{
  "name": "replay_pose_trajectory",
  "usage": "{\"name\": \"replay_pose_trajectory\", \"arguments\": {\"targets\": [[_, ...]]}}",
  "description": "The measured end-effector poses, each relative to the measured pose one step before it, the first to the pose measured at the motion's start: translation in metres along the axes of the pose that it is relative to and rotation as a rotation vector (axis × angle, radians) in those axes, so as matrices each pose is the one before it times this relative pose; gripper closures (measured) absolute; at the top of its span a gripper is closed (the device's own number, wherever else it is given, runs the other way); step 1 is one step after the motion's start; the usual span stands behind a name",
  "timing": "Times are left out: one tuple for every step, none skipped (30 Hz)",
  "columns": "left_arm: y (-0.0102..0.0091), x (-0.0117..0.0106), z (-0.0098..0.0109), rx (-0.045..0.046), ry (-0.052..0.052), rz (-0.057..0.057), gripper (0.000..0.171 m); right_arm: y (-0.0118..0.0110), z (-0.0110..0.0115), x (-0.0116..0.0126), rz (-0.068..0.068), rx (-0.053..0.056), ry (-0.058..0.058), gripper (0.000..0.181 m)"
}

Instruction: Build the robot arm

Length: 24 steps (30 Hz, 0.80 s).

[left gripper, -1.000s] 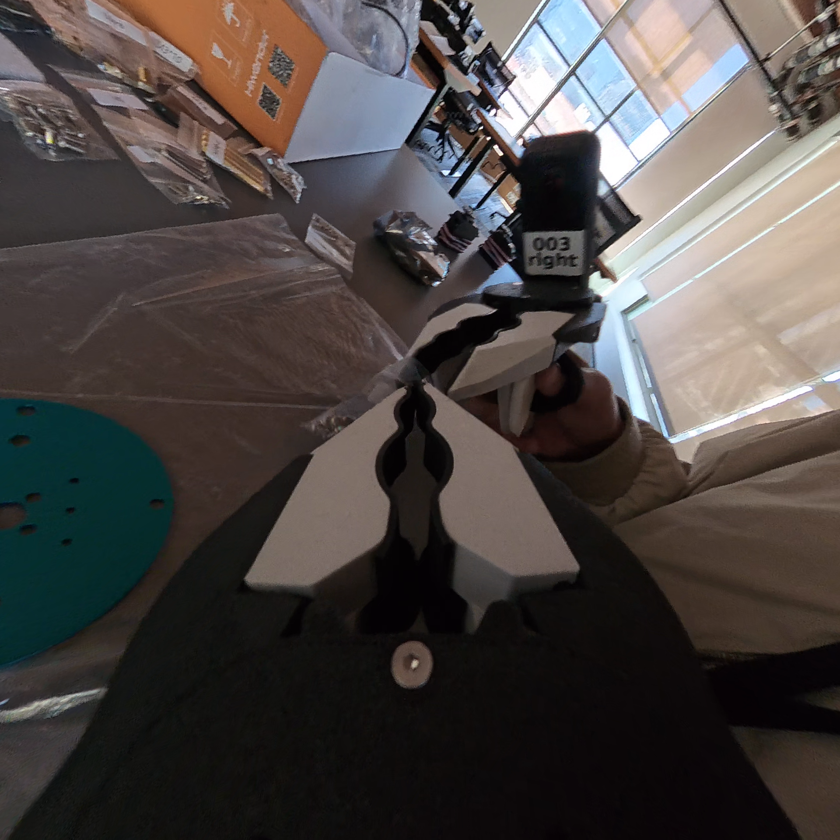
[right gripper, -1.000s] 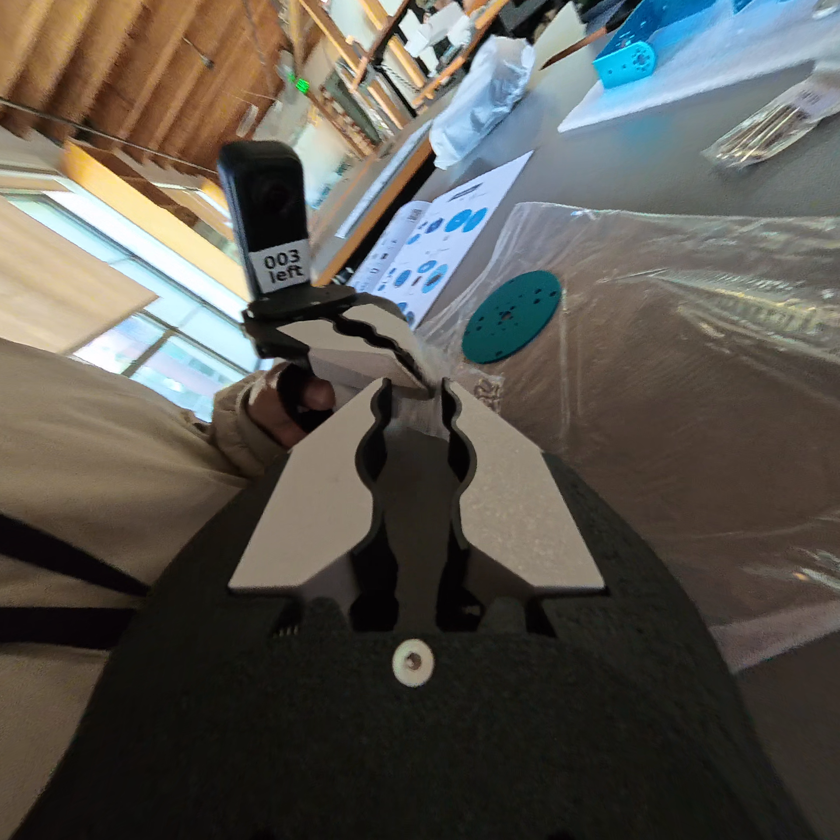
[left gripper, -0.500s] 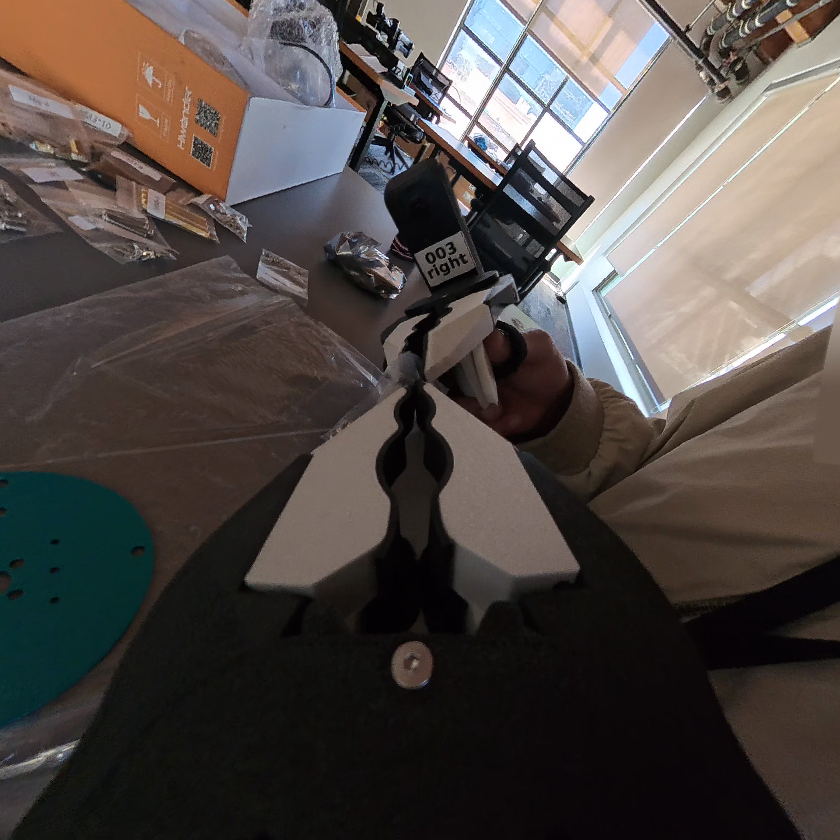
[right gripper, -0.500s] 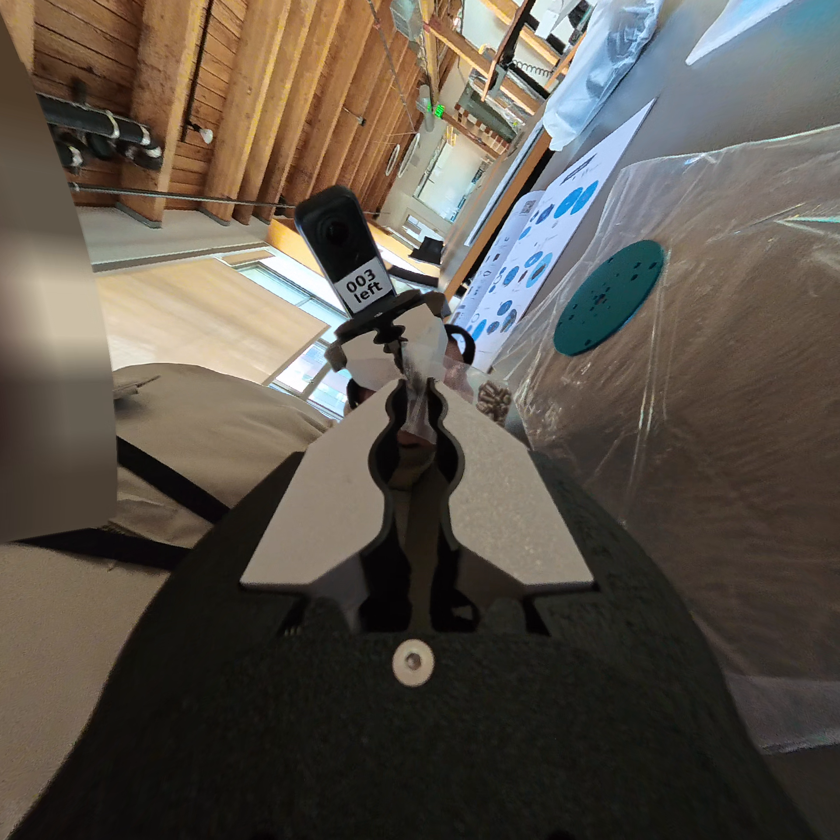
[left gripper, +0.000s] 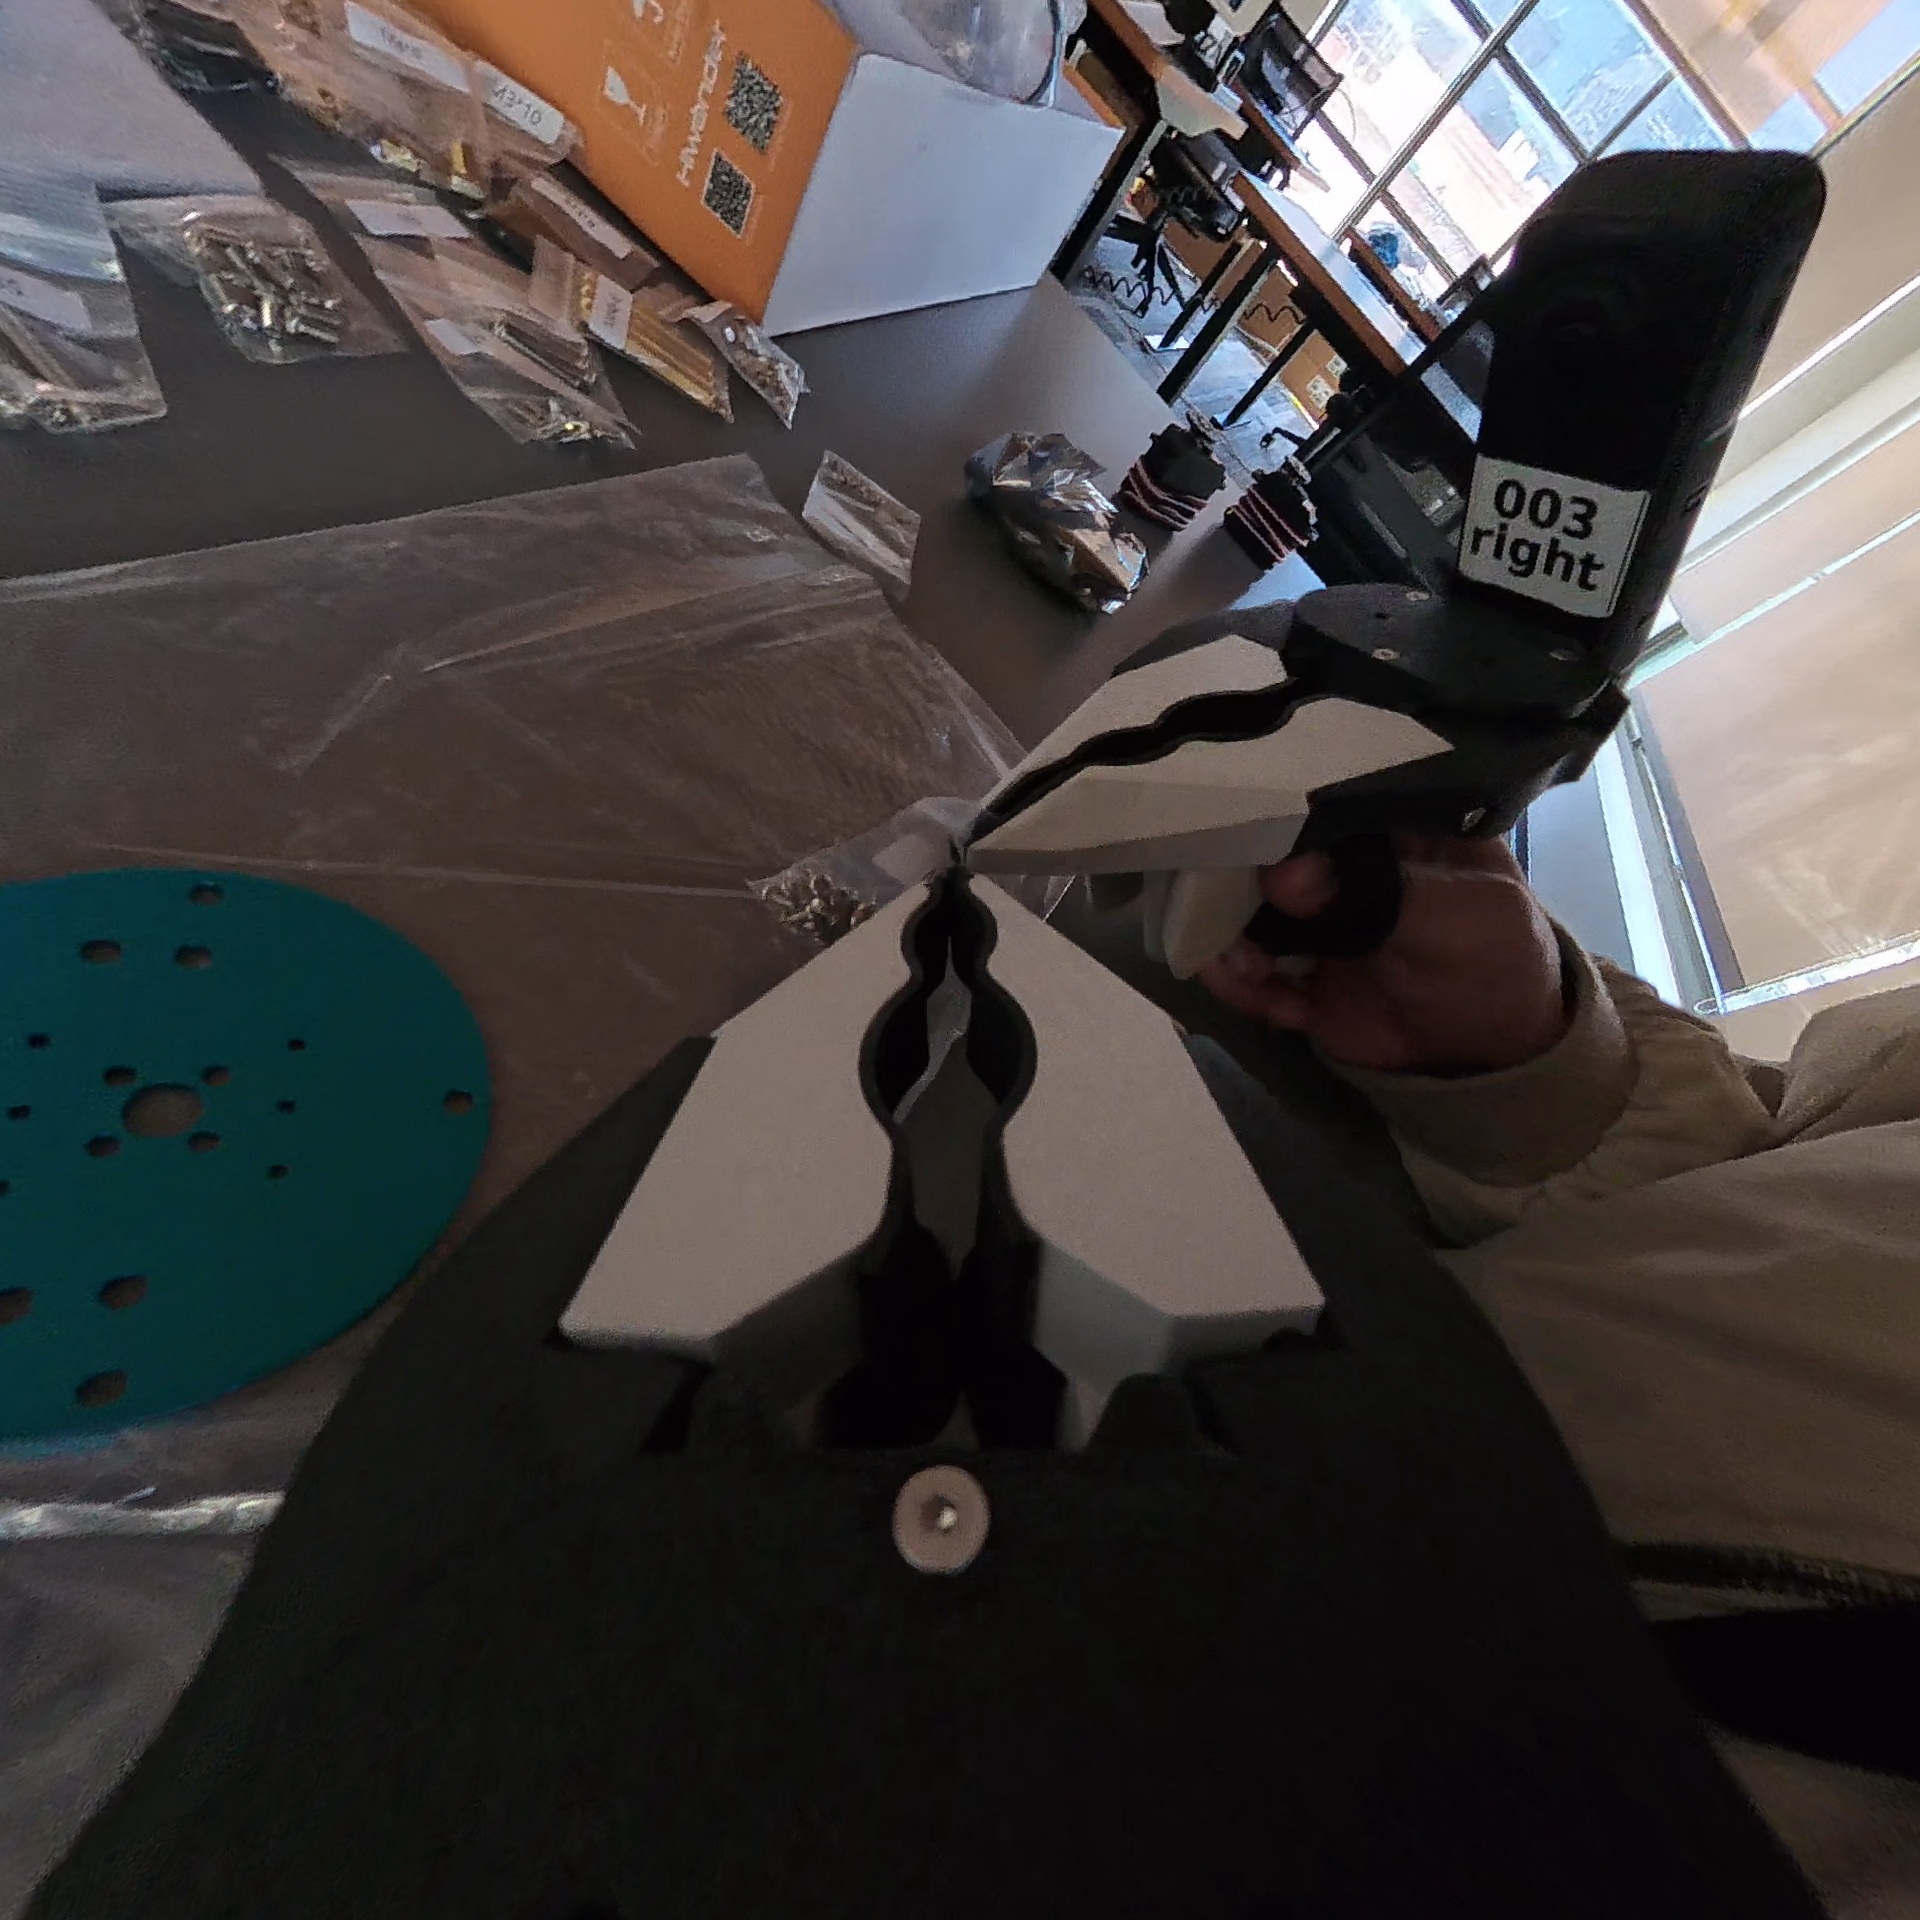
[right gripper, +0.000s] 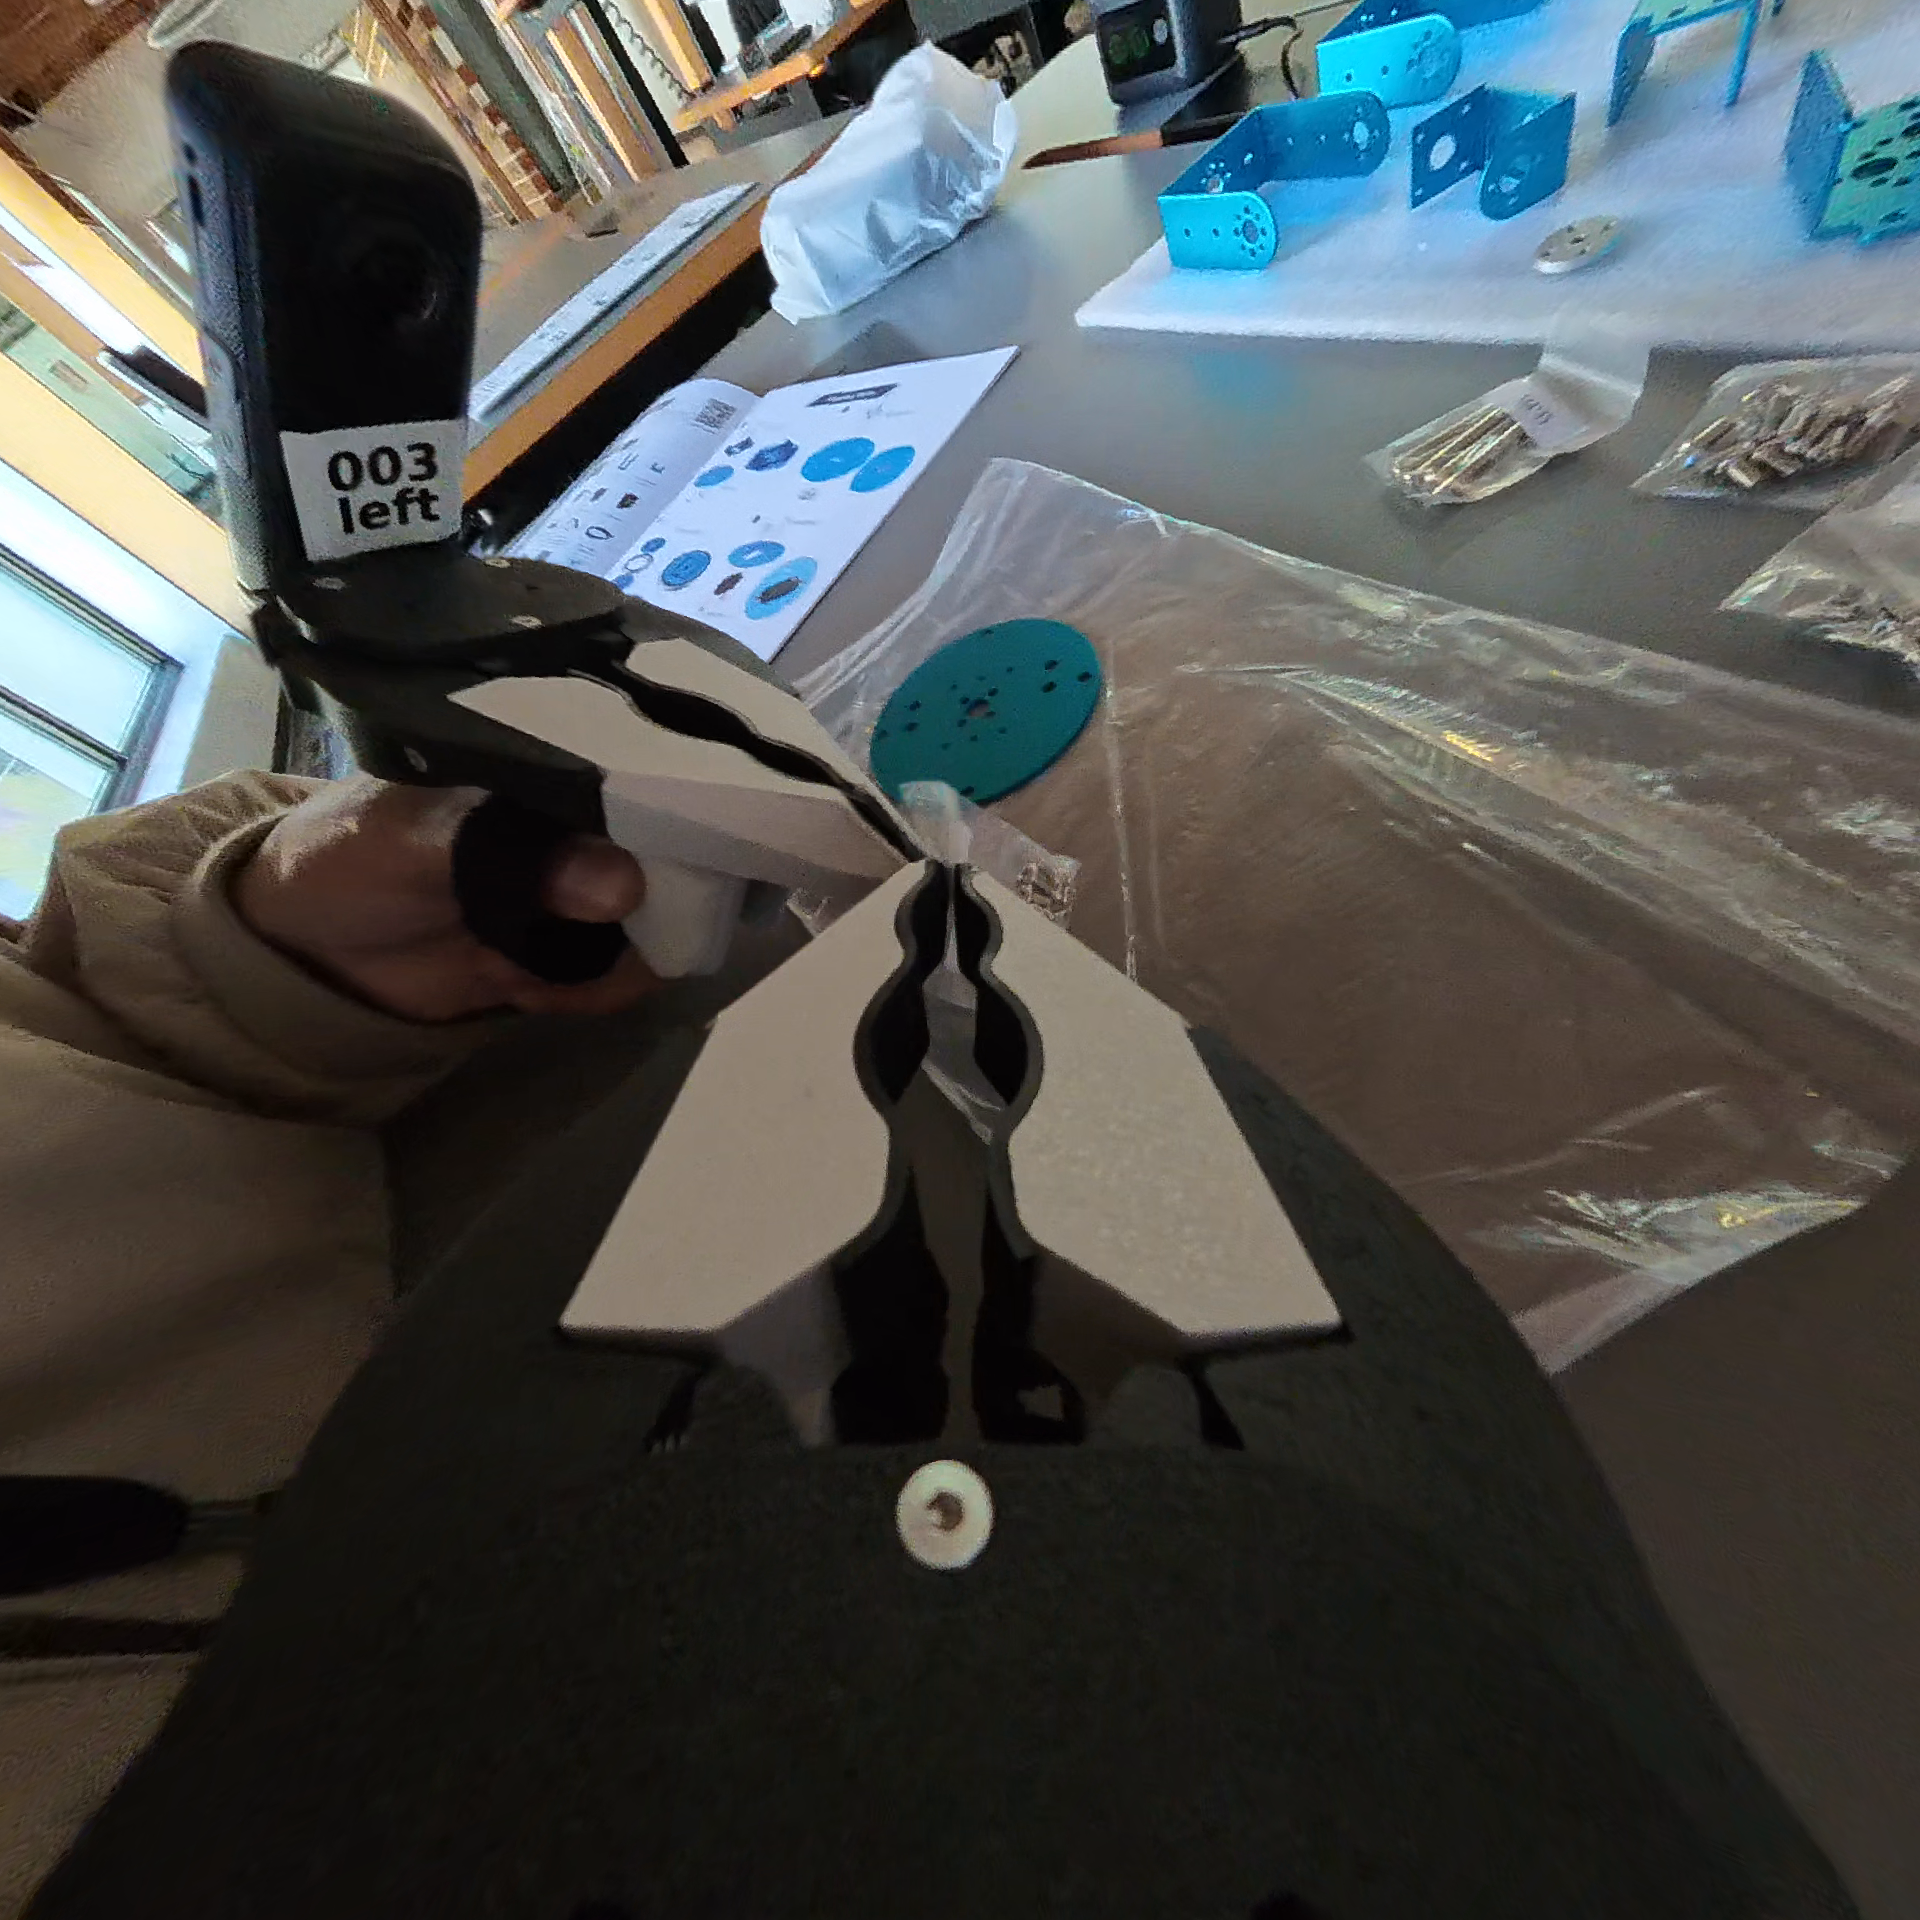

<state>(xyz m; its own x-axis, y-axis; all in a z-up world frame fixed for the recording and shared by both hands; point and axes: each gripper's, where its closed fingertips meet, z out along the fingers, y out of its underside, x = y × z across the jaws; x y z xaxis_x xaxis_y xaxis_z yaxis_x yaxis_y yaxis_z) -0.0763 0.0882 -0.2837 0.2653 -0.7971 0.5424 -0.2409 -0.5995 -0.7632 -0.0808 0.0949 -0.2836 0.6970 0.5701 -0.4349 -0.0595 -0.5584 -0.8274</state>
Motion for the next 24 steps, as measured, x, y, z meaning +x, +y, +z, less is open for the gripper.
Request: {"name": "replay_pose_trajectory", "arguments": {"targets": [[0.00074,-0.00062,0.00036,-0.00062,-0.0044,-0.0119,0.171,0.00051,0.0002,0.00016,0.0111,0.0049,0.0009,0.181],[0.00252,-0.00155,0.00058,-0.01172,-0.0095,-0.0028,0.171,0.00219,0.00095,0.0007,0.0005,0.0,0.0059,0.181],[0.00182,-0.00134,0.00029,-0.00252,-0.0059,-0.0065,0.171,0.00297,0.00119,0.0007,0.0079,-0.011,0.0039,0.181],[0.00086,-0.00016,0.00033,0.00424,0.0029,-0.0102,0.171,0.00049,0.00035,0.00028,0.0109,-0.0009,0.0002,0.181],[0.0011,-0.00017,0.00066,-0.00222,0.002,-0.0015,0.171,0.00031,0.00006,0.00094,-0.0025,-0.0031,0.0087,0.181],[0.00044,-0.00049,0.00056,-0.0029,-0.0017,-0.0012,0.171,0.00083,0.00036,0.00119,-0.0081,-0.007,0.0125,0.18],[0.00002,-0.00003,0.00045,-0.00166,-0.0002,0.0014,0.171,-0.00007,0.00022,0.00048,-0.011,0.0003,0.0104,0.18],[0.00008,0.00024,0.0004,-0.0024,0.0016,0.0053,0.171,0.00009,-0.00023,0.00062,-0.0138,-0.0024,0.0108,0.18],[-0.0003,-0.00009,0.00024,0.00126,-0.0007,0.0015,0.171,-0.00006,-0.00031,0.00045,-0.0067,-0.0014,0.0053,0.18],[0.00019,-0.00048,0.00031,-0.00051,-0.0017,-0.0012,0.171,0.0001,0.00004,0.0002,0.0014,0.0021,0.0036,0.18],[0.00033,-0.00064,0.00033,0.00091,-0.0018,-0.0011,0.171,0.00068,-0.00005,0.0002,-0.007,-0.0053,0.0064,0.18],[-0.00018,-0.0005,0.00021,0.00498,0.001,-0.0079,0.171,-0.00039,-0.00051,0.00013,-0.0103,0.0026,0.0088,0.18],[0.00014,-0.00041,0.00047,0.00049,-0.0014,-0.0043,0.171,0.00009,-0.00011,0.00042,-0.0112,0.0029,0.0124,0.18],[0.00011,-0.001,0.00035,0.00091,-0.0066,0.0006,0.171,0.00049,0.00014,0.00041,-0.0068,-0.0036,0.0084,0.18],[-0.0001,-0.00049,0.00014,0.00248,-0.0045,0.0023,0.171,-0.00074,-0.00042,0.00037,-0.0066,0.0068,0.0075,0.18],[0.00072,-0.00048,0.00016,-0.0046,-0.0036,0.0033,0.171,-0.00077,-0.00074,0.00052,-0.0135,0.0067,0.0106,0.181],[0.00002,-0.0003,-0.0001,0.00146,-0.001,-0.0005,0.171,-0.00071,-0.00097,0.00008,-0.0146,0.0049,0.0073,0.181],[0.00017,0.0001,-0.0001,0.00017,0.0016,-0.0006,0.171,-0.00051,-0.00076,-0.00023,-0.0086,0.006,0.0054,0.181],[0.0007,0.00046,0.00033,-0.00507,0.0052,-0.0023,0.171,0.00071,0.00005,-0.00086,-0.0032,-0.0007,0.0009,0.181],[0.00053,0.00019,0.00012,-0.00324,0.0018,0.0005,0.171,0.00172,0.00062,-0.00066,0.0005,-0.0093,-0.0025,0.181],[0.00028,0.00114,0.00017,-0.00096,0.0036,0.0061,0.171,0.00106,0.00066,0.00016,0.0056,-0.0075,-0.0028,0.181],[0.00008,0.00119,0.00001,0.00136,0.0034,0.0068,0.171,-0.00005,-0.00015,-0.00004,0.0094,-0.0005,-0.0078,0.181],[0.00002,0.00014,-0.0001,0.00165,-0.0012,0.0033,0.171,-0.00051,-0.00065,-0.0003,0.0102,0.0052,-0.0087,0.181],[0.00005,-0.00075,-0.00021,-0.00054,-0.0029,-0.0024,0.171,0.00029,-0.00084,0.00025,0.0097,0.0006,-0.0049,0.181]]}}
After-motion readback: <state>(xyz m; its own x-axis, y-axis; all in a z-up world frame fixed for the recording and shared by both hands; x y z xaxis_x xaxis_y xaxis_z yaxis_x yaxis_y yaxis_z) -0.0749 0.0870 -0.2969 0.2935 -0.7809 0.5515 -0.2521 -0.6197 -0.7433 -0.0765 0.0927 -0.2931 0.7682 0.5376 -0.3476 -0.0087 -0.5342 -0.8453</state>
